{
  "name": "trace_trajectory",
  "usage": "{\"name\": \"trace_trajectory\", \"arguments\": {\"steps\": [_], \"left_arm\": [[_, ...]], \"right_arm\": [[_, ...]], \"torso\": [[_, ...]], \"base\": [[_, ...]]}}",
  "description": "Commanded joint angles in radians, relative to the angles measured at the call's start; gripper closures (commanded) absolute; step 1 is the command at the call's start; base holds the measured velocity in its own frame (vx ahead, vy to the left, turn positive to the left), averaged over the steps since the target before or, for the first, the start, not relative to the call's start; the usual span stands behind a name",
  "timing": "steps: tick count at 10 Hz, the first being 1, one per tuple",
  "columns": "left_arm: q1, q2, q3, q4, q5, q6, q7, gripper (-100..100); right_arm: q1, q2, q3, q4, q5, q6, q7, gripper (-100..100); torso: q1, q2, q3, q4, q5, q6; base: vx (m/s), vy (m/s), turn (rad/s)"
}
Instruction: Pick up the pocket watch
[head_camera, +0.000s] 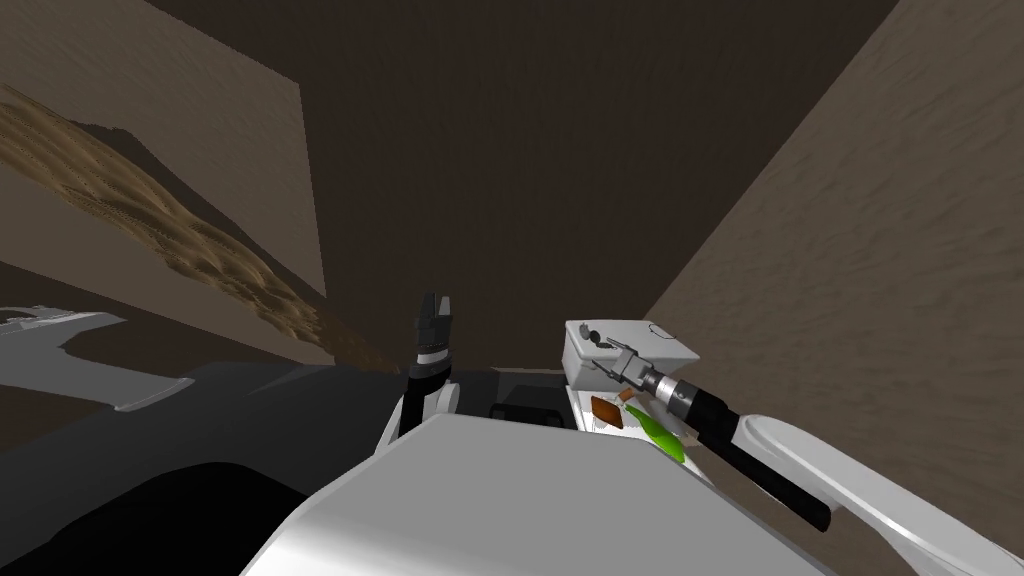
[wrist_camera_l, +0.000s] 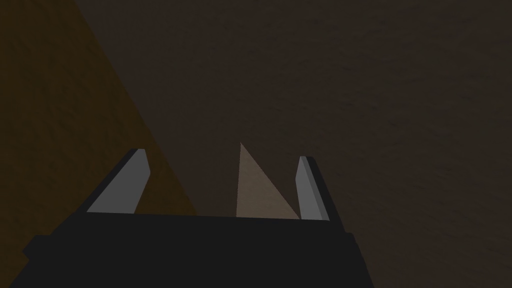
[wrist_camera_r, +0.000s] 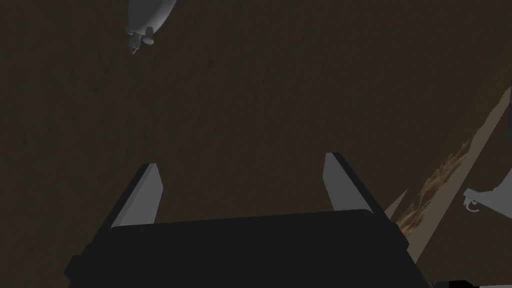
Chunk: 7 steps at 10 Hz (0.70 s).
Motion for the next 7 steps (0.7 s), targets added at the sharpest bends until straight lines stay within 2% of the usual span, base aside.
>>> {"name": "trace_trajectory", "arguments": {"steps": [1,2,3,7], "left_arm": [[0.0,0.0,0.0,0.0,0.0,0.0,0.0,0],[0.0,0.0,0.0,0.0,0.0,0.0,0.0,0],[0.0,0.0,0.0,0.0,0.0,0.0,0.0,0],[0.0,0.0,0.0,0.0,0.0,0.0,0.0,0]], "right_arm": [[0.017,-0.05,-0.007,0.023,0.05,0.006,0.035,-100],[0.026,-0.084,-0.009,0.038,0.078,0.012,0.055,-100],[0.026,-0.093,-0.009,0.038,0.089,0.012,0.055,-100],[0.06,-0.227,-0.018,0.09,0.216,0.034,0.126,-100]], "torso": [[0.0,0.0,0.0,0.0,0.0,0.0],[0.0,-0.001,0.0,0.0,0.0,0.0],[0.001,-0.001,-0.001,0.0,0.0,0.0],[0.001,-0.001,-0.001,0.0,0.0,0.0]], "base": [[0.039,0.015,0.067],[0.052,0.018,0.062],[0.037,0.012,0.016],[0.045,0.015,0.052]]}}
